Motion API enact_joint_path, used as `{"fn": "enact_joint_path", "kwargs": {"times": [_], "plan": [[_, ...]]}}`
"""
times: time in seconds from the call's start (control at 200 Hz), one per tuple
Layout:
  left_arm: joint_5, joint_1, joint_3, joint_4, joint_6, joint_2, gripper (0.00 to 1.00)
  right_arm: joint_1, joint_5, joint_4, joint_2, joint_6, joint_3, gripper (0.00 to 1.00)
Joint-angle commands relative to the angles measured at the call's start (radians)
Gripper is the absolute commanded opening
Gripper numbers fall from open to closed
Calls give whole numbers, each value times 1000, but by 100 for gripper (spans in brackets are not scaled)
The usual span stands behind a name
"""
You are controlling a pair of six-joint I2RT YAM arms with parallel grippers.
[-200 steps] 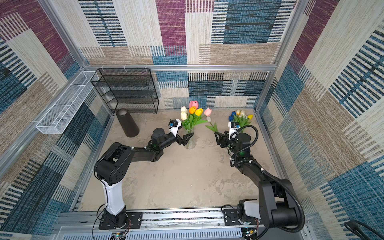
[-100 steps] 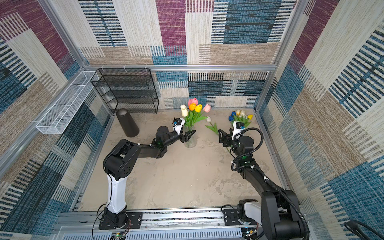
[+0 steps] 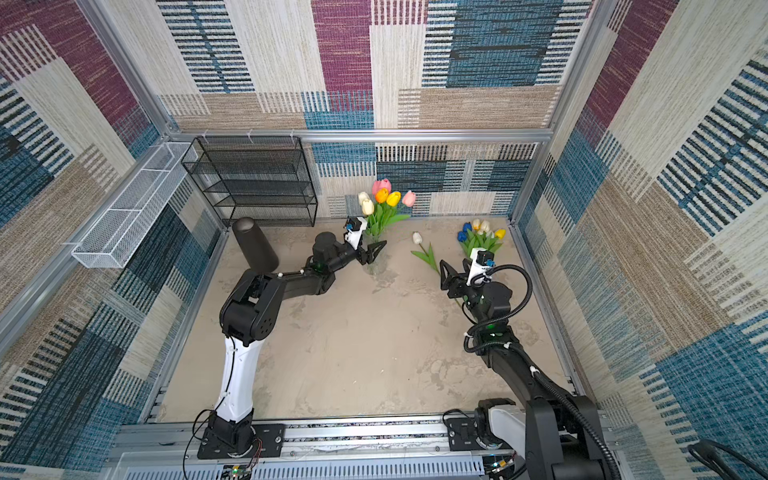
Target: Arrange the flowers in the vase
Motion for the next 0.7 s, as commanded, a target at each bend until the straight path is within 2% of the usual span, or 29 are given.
{"fn": "enact_joint_path", "kwargs": {"times": [0.0,0.22,0.421,0.551,0.691], "plan": [[30,21,146,-31,59,56,32,1,6,60,-6,6,-8,77],[43,67,478,-151,47,248,32,1,-7,67,7,9,-5,77],[43,81,675,-246,69,357,32,1,-8,62,0,3,-1,77],[46,88,746,-262,65,399,32,0,-20,67,12,8,4,77],[45,90,761,-262,67,405,37,0,-30,67,24,11,17,78]]}}
